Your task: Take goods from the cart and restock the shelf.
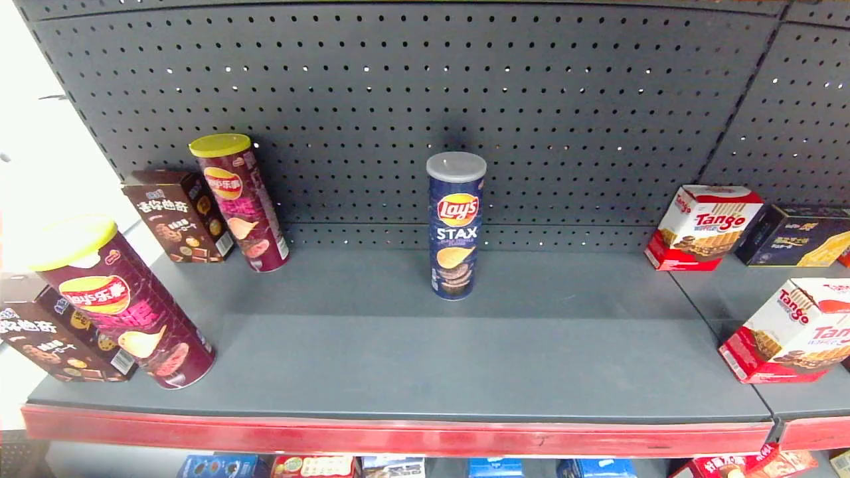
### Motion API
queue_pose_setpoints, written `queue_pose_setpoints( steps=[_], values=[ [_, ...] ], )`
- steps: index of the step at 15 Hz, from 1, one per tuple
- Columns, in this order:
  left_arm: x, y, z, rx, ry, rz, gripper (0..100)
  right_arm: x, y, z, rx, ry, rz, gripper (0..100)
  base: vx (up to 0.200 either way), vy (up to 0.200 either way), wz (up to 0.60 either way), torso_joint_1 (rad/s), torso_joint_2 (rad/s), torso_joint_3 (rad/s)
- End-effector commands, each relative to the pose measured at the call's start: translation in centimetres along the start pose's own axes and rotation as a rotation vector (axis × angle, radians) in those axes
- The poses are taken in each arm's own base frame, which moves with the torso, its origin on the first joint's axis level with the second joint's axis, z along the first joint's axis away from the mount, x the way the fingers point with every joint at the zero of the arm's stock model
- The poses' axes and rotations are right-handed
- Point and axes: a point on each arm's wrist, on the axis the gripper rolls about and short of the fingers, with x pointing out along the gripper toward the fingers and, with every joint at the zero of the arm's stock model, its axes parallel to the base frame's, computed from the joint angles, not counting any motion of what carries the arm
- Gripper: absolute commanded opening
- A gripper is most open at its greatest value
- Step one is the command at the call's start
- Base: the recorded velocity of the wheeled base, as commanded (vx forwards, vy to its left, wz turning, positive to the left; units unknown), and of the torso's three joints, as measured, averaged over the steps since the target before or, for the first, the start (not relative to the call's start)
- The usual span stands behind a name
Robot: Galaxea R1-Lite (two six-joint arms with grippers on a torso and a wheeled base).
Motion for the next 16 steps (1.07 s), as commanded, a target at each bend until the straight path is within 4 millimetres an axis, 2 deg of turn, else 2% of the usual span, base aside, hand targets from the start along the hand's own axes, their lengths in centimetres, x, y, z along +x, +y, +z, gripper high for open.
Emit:
queue_pose_setpoints(
  steps=[1, 12, 16],
  values=[
    [0.01, 0.00, 0.01, 0.000, 0.001, 0.001, 100, 0.00, 0.00, 0.00, -0.001, -0.001, 0.000, 100, 0.000, 0.000, 0.60, 0.002, 0.00, -0.002],
    [0.01, 0.00, 0.01, 0.000, 0.001, 0.001, 100, 0.00, 0.00, 0.00, -0.001, -0.001, -0.001, 100, 0.000, 0.000, 0.60, 0.002, 0.00, 0.003],
    [0.01, 0.00, 0.01, 0.004, 0.001, -0.001, 100, 0.00, 0.00, 0.00, -0.001, -0.001, 0.000, 100, 0.000, 0.000, 0.00, 0.000, 0.00, 0.000]
  ],
)
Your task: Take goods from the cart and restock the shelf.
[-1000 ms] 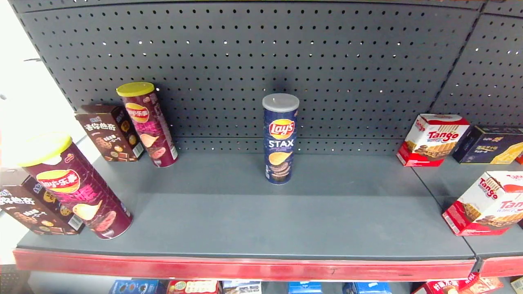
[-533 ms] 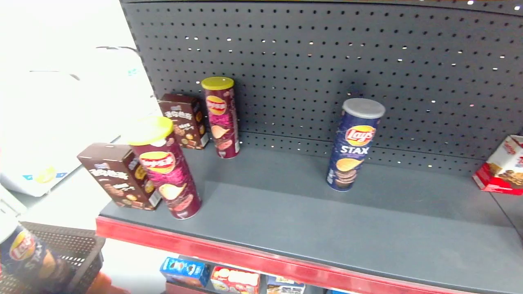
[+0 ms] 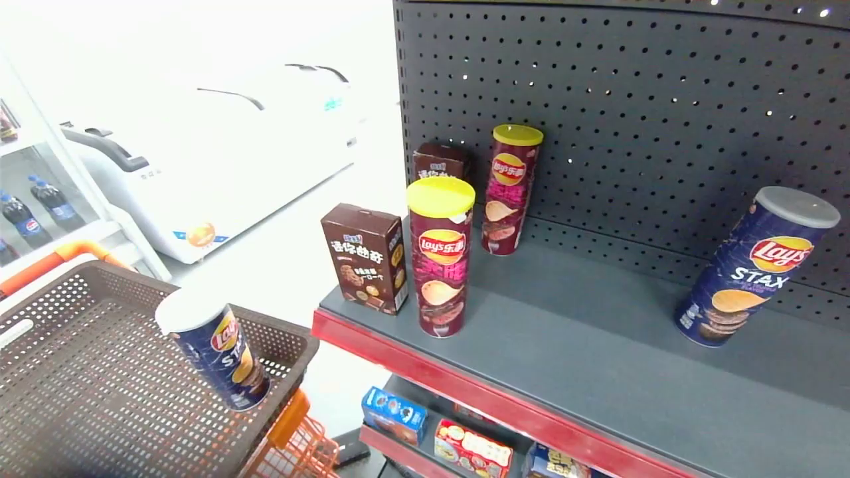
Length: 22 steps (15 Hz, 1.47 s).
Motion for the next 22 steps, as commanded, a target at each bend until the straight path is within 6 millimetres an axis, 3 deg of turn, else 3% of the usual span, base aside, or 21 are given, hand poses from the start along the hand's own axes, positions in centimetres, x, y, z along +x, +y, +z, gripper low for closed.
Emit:
queue_pose_setpoints(
  steps=[1, 8, 9, 10, 13, 14, 18, 21, 22],
  values=[
    [0.0, 0.0, 0.0, 0.001, 0.001, 0.000, 100, 0.0, 0.0, 0.0, -0.001, 0.000, 0.000, 100, 0.000, 0.000, 0.00, 0.000, 0.00, 0.000],
    [0.0, 0.0, 0.2, 0.001, -0.008, -0.015, 100, 0.0, 0.0, 0.0, 0.001, 0.000, 0.000, 100, 0.000, 0.000, 0.00, 0.000, 0.00, 0.000],
    [-0.5, -0.2, 3.1, 0.064, -0.056, -0.076, 100, 0.0, 0.0, 0.0, -0.001, 0.000, 0.000, 100, 0.000, 0.000, 0.00, 0.000, 0.00, 0.000],
    [0.5, -0.4, 6.0, 0.102, 0.008, -0.135, 100, 0.0, 0.0, 0.0, -0.001, -0.002, 0.000, 100, 0.000, 0.000, 0.00, 0.000, 0.00, 0.000],
    [2.3, -0.7, 7.9, 0.089, 0.084, -0.197, 100, 0.0, 0.0, 0.0, -0.001, 0.000, 0.000, 100, 0.000, 0.000, 0.00, 0.000, 0.00, 0.000],
    [4.1, -1.0, 8.4, 0.076, 0.148, -0.206, 100, 0.0, 0.0, 0.0, -0.001, -0.002, 0.000, 100, 0.000, 0.000, 0.00, 0.000, 0.00, 0.000],
    [7.0, -1.4, 7.1, 0.109, 0.305, -0.149, 100, 0.0, 0.0, 0.0, -0.001, 0.000, 0.000, 100, 0.000, 0.000, 0.00, 0.000, 0.00, 0.000],
    [9.6, -1.7, 6.3, 0.122, 0.339, -0.070, 100, 0.0, 0.0, 0.0, -0.001, 0.000, 0.000, 100, 0.000, 0.000, 0.00, 0.000, 0.00, 0.000],
    [9.6, -1.7, 6.3, 0.122, 0.339, -0.070, 100, 0.0, 0.0, 0.0, -0.001, 0.000, 0.000, 100, 0.000, 0.000, 0.00, 0.000, 0.00, 0.000]
  ],
)
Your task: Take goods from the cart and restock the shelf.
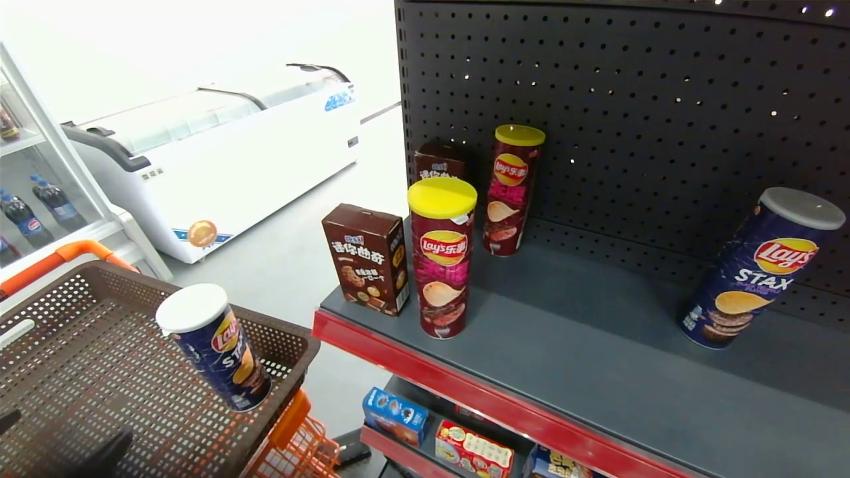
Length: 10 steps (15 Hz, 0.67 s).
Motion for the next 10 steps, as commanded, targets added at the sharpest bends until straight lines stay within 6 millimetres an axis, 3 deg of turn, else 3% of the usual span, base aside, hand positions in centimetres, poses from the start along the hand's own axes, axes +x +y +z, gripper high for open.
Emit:
queue_pose_setpoints(
  steps=[1, 4, 10],
  values=[
    [3.6, -0.8, -0.6, 0.021, 0.115, -0.042, 100, 0.0, 0.0, 0.0, -0.001, -0.002, 0.000, 100, 0.000, 0.000, 0.00, 0.000, 0.00, 0.000],
    [6.9, -1.4, -0.5, 0.023, 0.121, -0.046, 100, 0.0, 0.0, 0.0, -0.001, 0.000, 0.000, 100, 0.000, 0.000, 0.00, 0.000, 0.00, 0.000],
    [13.1, -0.5, -1.3, 0.000, 0.155, 0.049, 100, 0.0, 0.0, 0.0, -0.001, 0.000, 0.000, 100, 0.000, 0.000, 0.00, 0.000, 0.00, 0.000]
  ],
)
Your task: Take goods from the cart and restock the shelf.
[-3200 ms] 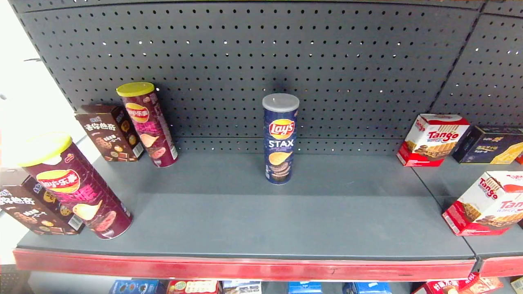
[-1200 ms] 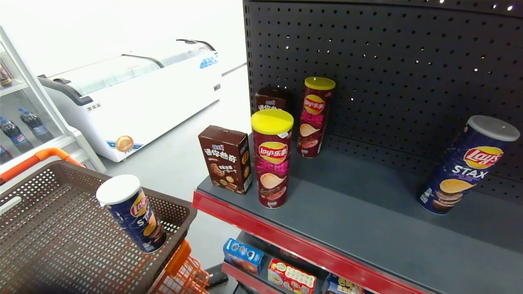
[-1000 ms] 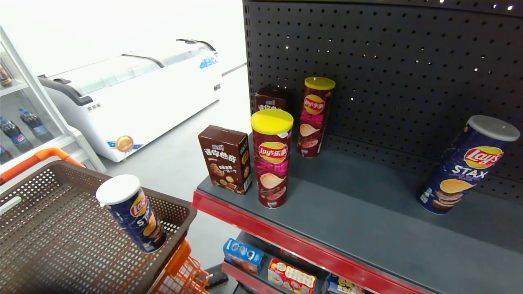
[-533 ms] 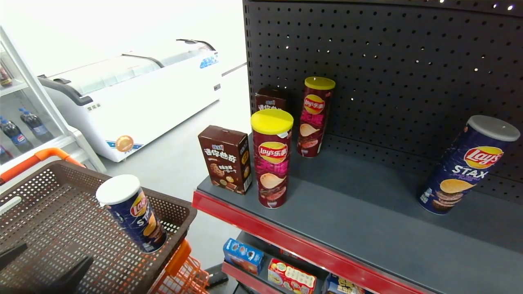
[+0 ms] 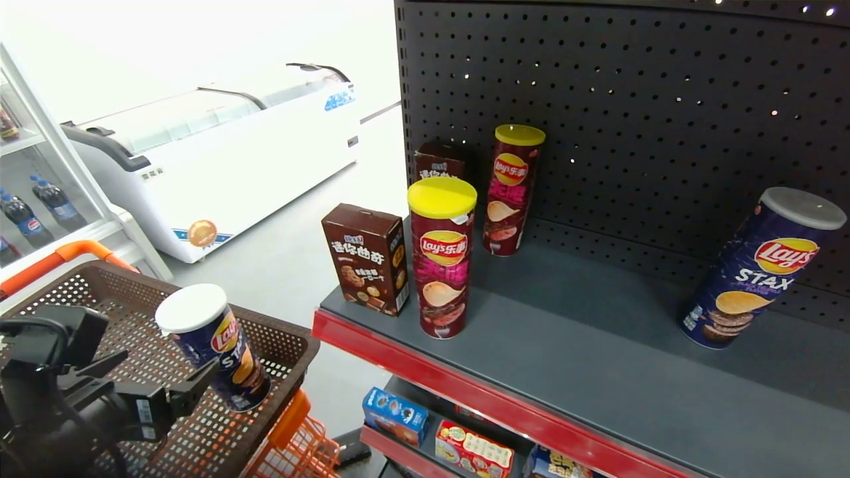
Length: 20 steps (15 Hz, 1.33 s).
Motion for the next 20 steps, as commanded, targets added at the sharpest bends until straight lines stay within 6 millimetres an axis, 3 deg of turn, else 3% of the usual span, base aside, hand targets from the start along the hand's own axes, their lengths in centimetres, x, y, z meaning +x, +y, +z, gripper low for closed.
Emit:
queue_pose_setpoints(
  steps=[1, 9, 18, 19, 20],
  values=[
    [3.3, 0.0, -1.2, 0.005, 0.084, 0.018, 100, 0.0, 0.0, 0.0, -0.001, 0.000, 0.000, 100, 0.000, 0.000, 0.00, 0.000, 0.00, 0.000],
    [9.1, 0.2, -2.5, -0.006, 0.069, 0.058, 100, 0.0, 0.0, 0.0, -0.001, 0.000, 0.000, 100, 0.000, 0.000, 0.00, 0.000, 0.00, 0.000],
    [11.7, 0.2, -1.4, -0.019, 0.011, 0.066, 100, 0.0, 0.0, 0.0, -0.001, -0.002, 0.000, 100, 0.000, 0.000, 0.00, 0.000, 0.00, 0.000],
    [11.9, 0.1, -1.0, -0.021, -0.012, 0.066, 0, 0.0, 0.0, 0.0, -0.001, -0.002, 0.000, 100, 0.000, 0.000, 0.00, 0.000, 0.00, 0.000],
    [12.0, 0.0, -1.1, -0.020, -0.011, 0.063, 0, 0.0, 0.0, 0.0, -0.001, 0.000, 0.000, 100, 0.000, 0.000, 0.00, 0.000, 0.00, 0.000]
  ],
)
